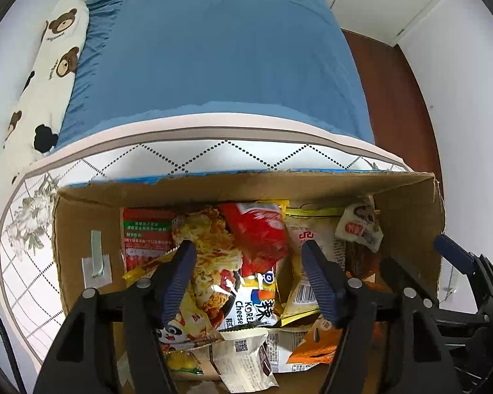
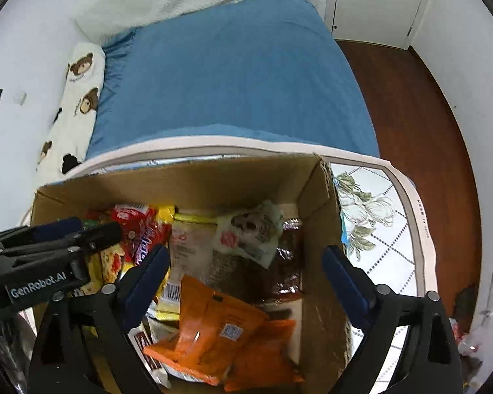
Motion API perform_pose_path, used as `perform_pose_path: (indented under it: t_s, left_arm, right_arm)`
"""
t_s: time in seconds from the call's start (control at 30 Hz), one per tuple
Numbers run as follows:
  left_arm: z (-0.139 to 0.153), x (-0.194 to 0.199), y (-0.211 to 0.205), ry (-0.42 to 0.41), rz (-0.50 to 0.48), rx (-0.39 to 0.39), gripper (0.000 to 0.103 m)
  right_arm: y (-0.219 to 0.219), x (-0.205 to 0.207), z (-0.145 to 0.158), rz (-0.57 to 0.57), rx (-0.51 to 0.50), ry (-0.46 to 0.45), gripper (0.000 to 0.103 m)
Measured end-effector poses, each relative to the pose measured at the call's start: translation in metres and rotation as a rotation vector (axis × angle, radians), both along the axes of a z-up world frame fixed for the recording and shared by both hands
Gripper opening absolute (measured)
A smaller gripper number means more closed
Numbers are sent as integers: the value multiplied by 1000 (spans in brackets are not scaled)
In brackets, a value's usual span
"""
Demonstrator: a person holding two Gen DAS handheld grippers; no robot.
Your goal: Organize snacks
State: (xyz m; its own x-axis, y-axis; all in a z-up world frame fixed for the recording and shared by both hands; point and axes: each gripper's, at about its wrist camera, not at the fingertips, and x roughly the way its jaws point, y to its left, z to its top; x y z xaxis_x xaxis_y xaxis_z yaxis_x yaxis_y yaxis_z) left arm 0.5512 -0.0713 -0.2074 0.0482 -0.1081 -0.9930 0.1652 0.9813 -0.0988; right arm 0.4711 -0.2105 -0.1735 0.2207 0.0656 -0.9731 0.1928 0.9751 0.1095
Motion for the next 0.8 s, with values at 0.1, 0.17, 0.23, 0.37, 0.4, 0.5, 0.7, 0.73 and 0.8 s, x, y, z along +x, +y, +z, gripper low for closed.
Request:
perform_pose_path:
  t_s: [0.1, 0.17, 0.23, 0.37, 0.4, 0.5, 0.7, 0.73, 0.8]
  left_arm:
    - [0, -6, 2, -8, 4, 12, 71]
    - [-1, -11, 3, -11, 2, 22, 71]
    - [-1, -16, 4, -10, 3, 17, 71]
    - [9, -25, 8, -32, 11, 16, 71]
    - [13, -28, 9, -42, 13, 10, 71]
    - [30, -39, 13, -89, 15, 0, 71]
    - [71, -80, 26, -254, 12, 28, 72]
    - [76, -88, 29, -272, 16, 23, 72]
    - [88, -106, 36, -310, 24, 17, 72]
  right_arm:
    - [0, -4, -1, 16, -30, 16, 98]
    - [-1, -9, -1, 17, -31, 26, 98]
    - [-1, -15, -1, 11, -33, 29, 98]
    - [2, -24, -1, 15, -35, 26, 98]
    - [2, -27, 1, 12, -30, 22, 98]
    - [7, -36, 13, 19, -29, -9, 98]
    - [16, -71, 48, 28, -80, -120, 98]
    - [17, -78, 54, 26, -86, -138, 98]
    - [19, -95, 66, 26, -93, -175, 98]
